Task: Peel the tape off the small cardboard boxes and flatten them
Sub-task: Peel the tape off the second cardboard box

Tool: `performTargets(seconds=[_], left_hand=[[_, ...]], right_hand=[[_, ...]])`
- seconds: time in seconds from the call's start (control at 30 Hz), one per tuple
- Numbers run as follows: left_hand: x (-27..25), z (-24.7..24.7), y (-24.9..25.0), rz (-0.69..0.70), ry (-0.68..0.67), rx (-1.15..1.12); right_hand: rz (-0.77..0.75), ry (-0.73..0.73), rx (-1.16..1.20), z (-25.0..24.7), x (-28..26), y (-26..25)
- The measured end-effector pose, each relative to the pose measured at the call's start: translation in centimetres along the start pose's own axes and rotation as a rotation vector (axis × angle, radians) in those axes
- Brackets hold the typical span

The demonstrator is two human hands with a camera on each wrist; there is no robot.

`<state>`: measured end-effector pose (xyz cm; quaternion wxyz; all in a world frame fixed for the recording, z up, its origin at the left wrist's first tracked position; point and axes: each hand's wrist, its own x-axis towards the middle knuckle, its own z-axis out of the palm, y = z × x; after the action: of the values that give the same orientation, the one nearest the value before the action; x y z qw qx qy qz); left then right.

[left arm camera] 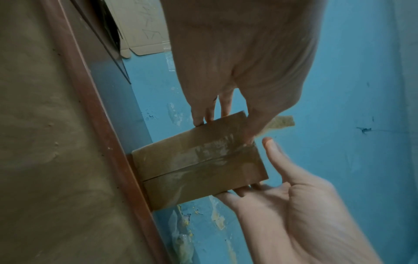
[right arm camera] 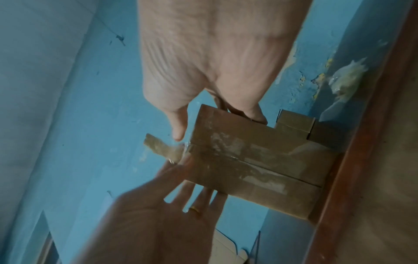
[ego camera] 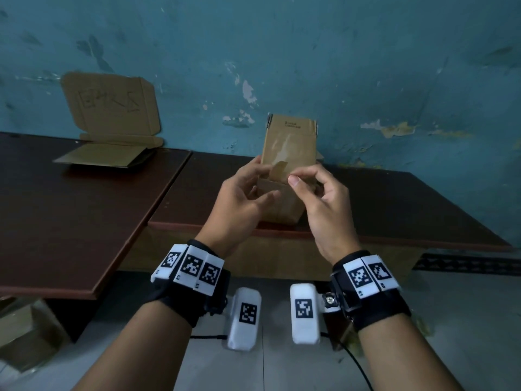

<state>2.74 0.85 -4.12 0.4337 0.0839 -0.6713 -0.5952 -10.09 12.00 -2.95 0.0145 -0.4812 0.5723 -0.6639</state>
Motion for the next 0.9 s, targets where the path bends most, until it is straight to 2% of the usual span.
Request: performTargets(seconds=[0.1,0.23,0.47,0.7,0.9], left_hand=[[0.2,0.3,-0.4,0.012,0.071,0.027],[0.3,-0.1,-0.4,0.073,0.079,-0.037],[0.1,-0.5,0.4,0.088,0.013,-0.126],[-0.2,-0.5,1.1,0.113,0.001,-0.088],[-0.1,-0.5,0.7,-0.006,0.052,-0.058]], right_hand=[[0.025,-0.031,0.124,-0.2,0.1,-0.6],[0.058,-0.066,0.195,-0.2,0.1,-0.7],[0.125,-0.118,0.159,-0.2,-0.2,-1.1],[0.028,-0.160,-0.061,0.7,-0.8,-0.6],[0.004,-0.006,-0.089,0.2,-0.4,-0.3]])
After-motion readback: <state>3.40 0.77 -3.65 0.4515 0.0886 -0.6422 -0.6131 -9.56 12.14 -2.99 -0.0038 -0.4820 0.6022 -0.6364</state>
